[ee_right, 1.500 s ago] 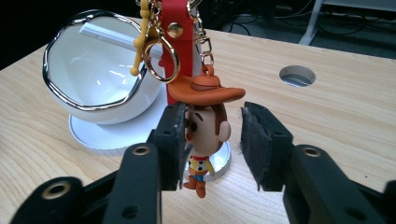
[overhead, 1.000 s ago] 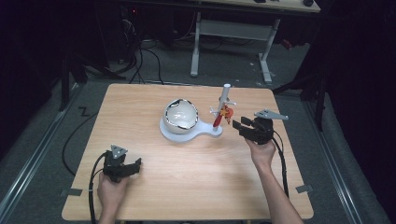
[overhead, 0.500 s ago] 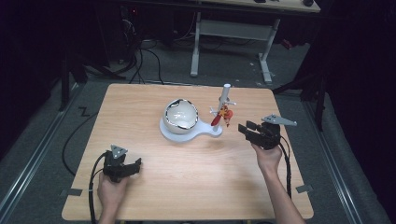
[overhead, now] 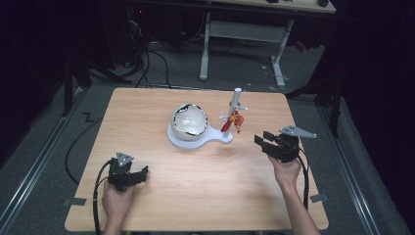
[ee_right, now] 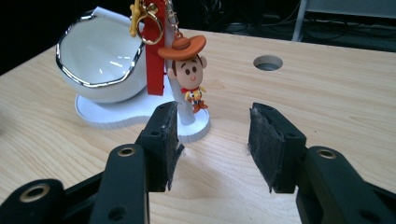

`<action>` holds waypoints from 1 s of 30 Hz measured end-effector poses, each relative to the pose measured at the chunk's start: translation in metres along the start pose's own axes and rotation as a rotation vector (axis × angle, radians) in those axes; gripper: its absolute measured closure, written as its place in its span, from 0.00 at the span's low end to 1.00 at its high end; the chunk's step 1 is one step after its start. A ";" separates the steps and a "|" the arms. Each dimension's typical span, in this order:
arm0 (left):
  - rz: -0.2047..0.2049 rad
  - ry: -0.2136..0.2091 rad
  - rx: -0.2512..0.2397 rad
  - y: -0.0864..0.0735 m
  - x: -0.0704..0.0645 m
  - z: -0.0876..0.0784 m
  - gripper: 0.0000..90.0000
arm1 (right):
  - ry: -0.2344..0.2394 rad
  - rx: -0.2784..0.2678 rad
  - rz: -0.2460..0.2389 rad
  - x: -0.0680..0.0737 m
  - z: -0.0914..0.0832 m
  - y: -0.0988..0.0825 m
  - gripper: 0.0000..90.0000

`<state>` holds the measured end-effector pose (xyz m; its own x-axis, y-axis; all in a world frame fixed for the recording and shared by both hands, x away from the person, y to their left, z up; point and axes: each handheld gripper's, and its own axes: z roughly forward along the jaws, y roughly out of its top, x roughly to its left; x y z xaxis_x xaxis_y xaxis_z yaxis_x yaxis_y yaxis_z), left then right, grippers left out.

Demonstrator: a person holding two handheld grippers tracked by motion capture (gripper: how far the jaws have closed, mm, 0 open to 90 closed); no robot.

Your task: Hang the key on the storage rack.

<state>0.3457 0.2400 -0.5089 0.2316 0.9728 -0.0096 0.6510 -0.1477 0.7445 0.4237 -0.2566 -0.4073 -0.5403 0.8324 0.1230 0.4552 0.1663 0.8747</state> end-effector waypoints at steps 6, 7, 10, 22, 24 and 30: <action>0.000 0.000 0.000 0.000 0.000 0.000 0.24 | -0.004 -0.010 -0.016 0.003 -0.005 -0.002 0.58; 0.000 0.000 0.000 0.000 0.000 0.000 0.24 | -0.004 -0.011 -0.013 0.003 -0.006 -0.003 0.58; 0.000 0.000 0.000 0.000 0.000 0.000 0.24 | -0.009 -0.013 -0.005 0.002 -0.007 -0.005 0.58; 0.000 0.000 0.002 0.000 0.000 0.000 0.24 | -0.018 -0.017 0.013 -0.004 -0.015 -0.019 0.57; 0.000 -0.001 0.002 0.000 0.000 0.000 0.24 | -0.018 -0.021 0.020 -0.005 -0.016 -0.021 0.57; 0.000 0.000 0.002 0.000 0.000 0.000 0.24 | -0.023 -0.023 0.031 -0.007 -0.018 -0.026 0.57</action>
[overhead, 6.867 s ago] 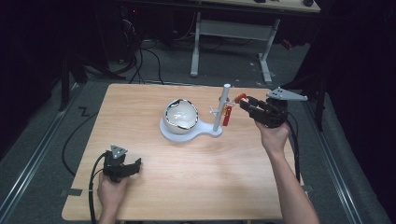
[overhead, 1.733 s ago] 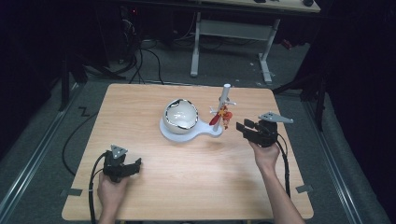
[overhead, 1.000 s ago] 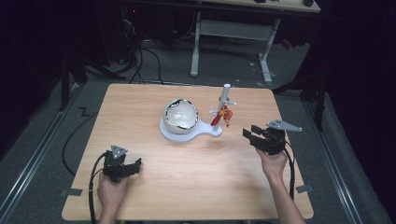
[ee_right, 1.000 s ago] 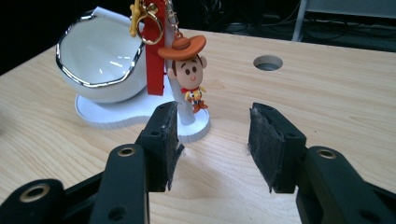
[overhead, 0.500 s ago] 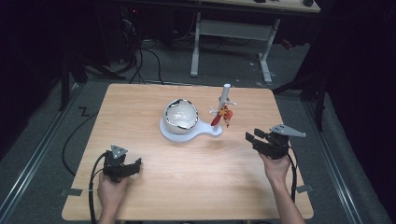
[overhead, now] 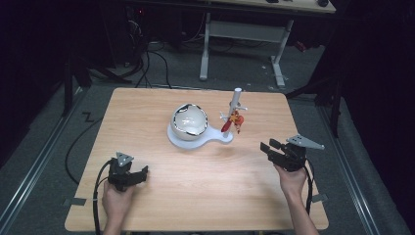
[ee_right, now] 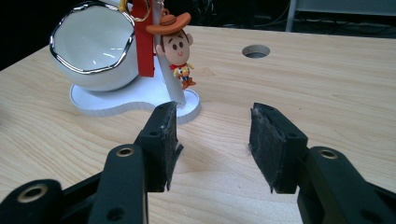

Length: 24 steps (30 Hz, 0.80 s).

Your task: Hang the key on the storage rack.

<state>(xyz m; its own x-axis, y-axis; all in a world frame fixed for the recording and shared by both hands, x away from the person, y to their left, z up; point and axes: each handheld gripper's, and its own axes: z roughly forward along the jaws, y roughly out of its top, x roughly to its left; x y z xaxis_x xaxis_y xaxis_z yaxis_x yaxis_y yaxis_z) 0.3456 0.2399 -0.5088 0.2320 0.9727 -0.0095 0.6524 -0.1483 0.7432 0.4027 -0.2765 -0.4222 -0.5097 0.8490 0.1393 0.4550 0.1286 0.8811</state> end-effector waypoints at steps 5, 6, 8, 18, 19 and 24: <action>0.000 0.000 0.000 0.000 0.000 0.000 0.24 | -0.003 0.000 0.011 -0.002 -0.001 -0.005 0.57; 0.000 0.000 0.000 0.000 0.000 0.000 0.24 | -0.004 0.002 0.015 -0.003 -0.001 -0.006 0.57; 0.000 0.000 0.000 0.000 0.000 0.000 0.24 | -0.008 0.007 0.020 -0.004 -0.002 -0.009 0.57; 0.000 0.000 0.000 0.000 0.000 0.000 0.24 | -0.023 0.013 0.035 -0.010 -0.004 -0.020 0.56; 0.000 0.000 0.000 0.000 0.000 0.000 0.24 | -0.028 0.016 0.032 -0.010 -0.004 -0.022 0.56; 0.000 0.000 0.000 0.000 0.000 0.000 0.24 | -0.036 0.019 0.031 -0.010 -0.004 -0.027 0.56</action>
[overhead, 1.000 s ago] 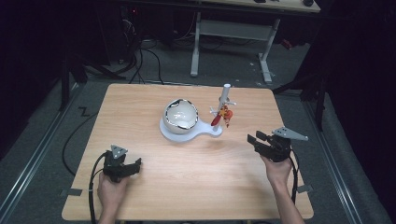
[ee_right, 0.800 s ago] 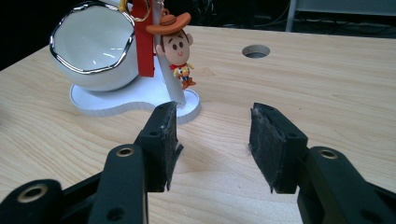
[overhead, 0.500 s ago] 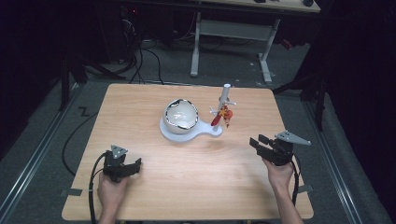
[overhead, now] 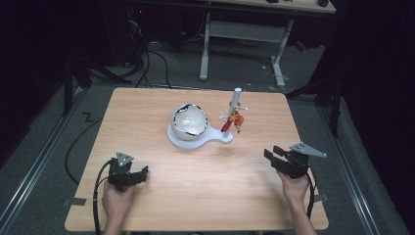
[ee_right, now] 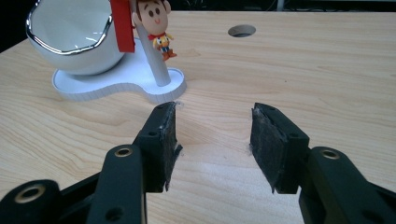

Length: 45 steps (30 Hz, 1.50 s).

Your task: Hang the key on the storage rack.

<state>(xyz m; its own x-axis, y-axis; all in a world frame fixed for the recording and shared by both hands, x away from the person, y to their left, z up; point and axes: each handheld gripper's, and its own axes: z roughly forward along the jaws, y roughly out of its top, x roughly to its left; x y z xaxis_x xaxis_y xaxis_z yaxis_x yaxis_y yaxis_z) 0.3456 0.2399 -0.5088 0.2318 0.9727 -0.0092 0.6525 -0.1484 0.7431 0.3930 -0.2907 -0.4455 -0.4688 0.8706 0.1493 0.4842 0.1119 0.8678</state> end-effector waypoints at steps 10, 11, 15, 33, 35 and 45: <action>0.001 0.001 0.000 0.000 0.000 0.000 0.24 | -0.024 0.029 -0.007 0.000 0.005 -0.009 0.55; 0.000 0.001 0.000 0.000 0.000 0.000 0.24 | -0.026 0.033 -0.005 0.000 0.006 -0.010 0.55; 0.000 0.001 0.000 0.000 0.000 0.000 0.24 | -0.042 0.058 -0.008 -0.002 0.012 -0.018 0.55; 0.000 0.001 0.000 0.000 0.000 0.000 0.24 | -0.099 0.151 -0.063 0.002 0.033 -0.029 0.52; 0.001 0.001 0.000 0.000 0.000 0.000 0.24 | -0.102 0.160 -0.060 0.002 0.035 -0.030 0.51; 0.001 0.001 0.000 0.000 0.000 0.000 0.24 | -0.123 0.225 -0.076 0.002 0.051 -0.037 0.46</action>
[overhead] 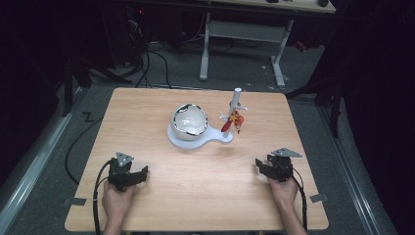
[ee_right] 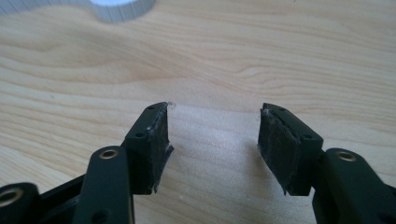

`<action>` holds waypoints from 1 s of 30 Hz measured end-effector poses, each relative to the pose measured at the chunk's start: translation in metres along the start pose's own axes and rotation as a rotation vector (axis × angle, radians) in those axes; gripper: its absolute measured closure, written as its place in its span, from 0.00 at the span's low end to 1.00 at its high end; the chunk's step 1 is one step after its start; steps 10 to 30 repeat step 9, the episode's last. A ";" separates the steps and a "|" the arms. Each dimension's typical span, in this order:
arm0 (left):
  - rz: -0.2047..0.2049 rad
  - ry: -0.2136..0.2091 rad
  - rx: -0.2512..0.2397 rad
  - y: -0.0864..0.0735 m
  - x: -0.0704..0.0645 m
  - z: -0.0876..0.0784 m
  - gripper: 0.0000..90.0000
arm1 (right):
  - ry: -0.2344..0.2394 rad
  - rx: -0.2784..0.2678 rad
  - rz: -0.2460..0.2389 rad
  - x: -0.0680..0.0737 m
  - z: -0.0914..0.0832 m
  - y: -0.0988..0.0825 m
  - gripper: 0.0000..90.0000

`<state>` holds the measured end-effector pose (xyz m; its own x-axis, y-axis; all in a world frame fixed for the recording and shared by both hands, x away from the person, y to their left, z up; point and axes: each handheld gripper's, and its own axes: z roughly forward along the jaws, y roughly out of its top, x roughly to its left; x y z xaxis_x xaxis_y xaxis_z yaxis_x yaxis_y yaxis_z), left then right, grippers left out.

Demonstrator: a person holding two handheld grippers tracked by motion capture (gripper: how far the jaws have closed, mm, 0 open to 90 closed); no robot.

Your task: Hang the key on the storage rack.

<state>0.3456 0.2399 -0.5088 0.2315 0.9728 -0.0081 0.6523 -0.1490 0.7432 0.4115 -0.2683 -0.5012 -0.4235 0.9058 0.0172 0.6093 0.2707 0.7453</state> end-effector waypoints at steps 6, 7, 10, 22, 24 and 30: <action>0.000 0.001 0.000 0.000 0.000 0.000 0.24 | -0.026 0.014 -0.026 0.002 0.002 0.000 0.42; 0.000 0.001 -0.001 0.000 0.000 0.000 0.24 | -0.026 0.015 -0.023 0.002 0.002 0.000 0.42; 0.000 0.001 -0.001 0.000 0.000 0.000 0.24 | -0.028 0.015 -0.022 0.002 0.002 0.000 0.41; 0.000 0.001 -0.001 0.000 0.000 0.000 0.24 | -0.028 0.015 -0.022 0.002 0.002 0.000 0.41; 0.000 0.001 -0.001 0.000 0.000 0.000 0.24 | -0.028 0.015 -0.022 0.002 0.002 0.000 0.41; 0.000 0.001 -0.001 0.000 0.000 0.000 0.24 | -0.028 0.015 -0.022 0.002 0.002 0.000 0.41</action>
